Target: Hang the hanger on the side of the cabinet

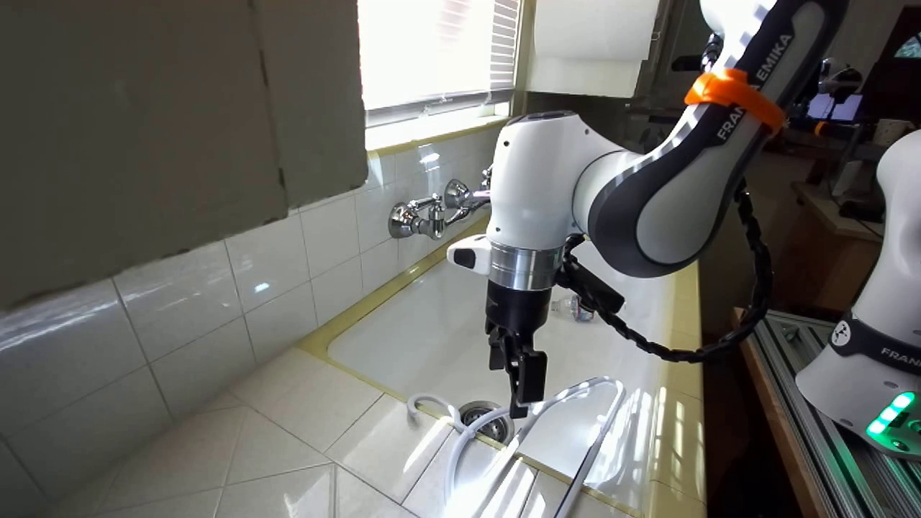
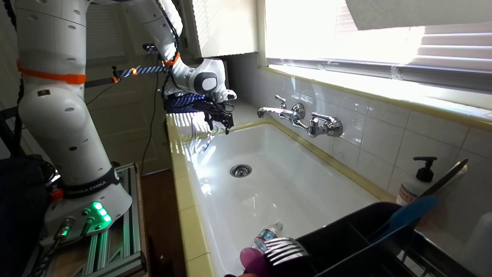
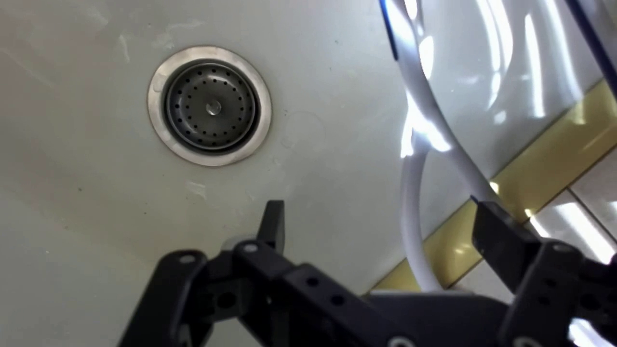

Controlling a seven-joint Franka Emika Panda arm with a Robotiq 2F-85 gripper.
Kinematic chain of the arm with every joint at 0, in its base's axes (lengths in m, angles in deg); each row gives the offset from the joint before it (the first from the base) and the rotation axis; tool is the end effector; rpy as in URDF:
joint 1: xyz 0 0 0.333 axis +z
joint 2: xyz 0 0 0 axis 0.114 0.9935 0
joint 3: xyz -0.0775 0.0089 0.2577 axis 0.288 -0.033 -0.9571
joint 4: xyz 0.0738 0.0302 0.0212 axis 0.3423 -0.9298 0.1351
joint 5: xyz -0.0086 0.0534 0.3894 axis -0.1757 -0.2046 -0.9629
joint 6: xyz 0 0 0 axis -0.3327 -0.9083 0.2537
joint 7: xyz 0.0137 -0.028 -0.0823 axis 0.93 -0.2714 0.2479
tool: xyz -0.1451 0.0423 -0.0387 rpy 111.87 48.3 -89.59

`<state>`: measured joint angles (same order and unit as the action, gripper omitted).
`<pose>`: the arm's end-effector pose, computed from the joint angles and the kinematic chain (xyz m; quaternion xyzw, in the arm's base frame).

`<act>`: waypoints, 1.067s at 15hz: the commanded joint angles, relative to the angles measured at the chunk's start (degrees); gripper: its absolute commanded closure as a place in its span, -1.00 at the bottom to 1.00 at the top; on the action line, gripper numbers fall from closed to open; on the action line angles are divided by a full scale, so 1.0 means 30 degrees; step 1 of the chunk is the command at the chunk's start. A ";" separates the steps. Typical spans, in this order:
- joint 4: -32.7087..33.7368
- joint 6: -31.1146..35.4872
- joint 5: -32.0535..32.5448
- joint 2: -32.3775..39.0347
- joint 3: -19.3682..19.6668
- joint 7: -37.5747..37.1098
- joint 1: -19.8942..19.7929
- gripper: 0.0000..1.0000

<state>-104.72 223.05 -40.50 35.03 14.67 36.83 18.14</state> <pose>0.4620 0.2231 0.1158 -0.9501 -0.3093 -0.0156 0.0388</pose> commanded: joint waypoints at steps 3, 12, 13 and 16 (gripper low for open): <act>0.0029 -0.0354 0.0267 0.0005 -0.0206 0.0505 -0.0314 -1.00; 0.0421 -0.0539 0.0874 0.0335 0.0013 -0.0471 0.0050 -1.00; 0.0470 -0.0598 0.0982 0.0397 0.0003 -0.0268 0.0033 -1.00; 0.0638 -0.0538 0.1367 0.0638 0.0000 0.0269 -0.0028 -1.00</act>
<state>-103.89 222.15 -38.47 35.76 14.72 36.57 18.14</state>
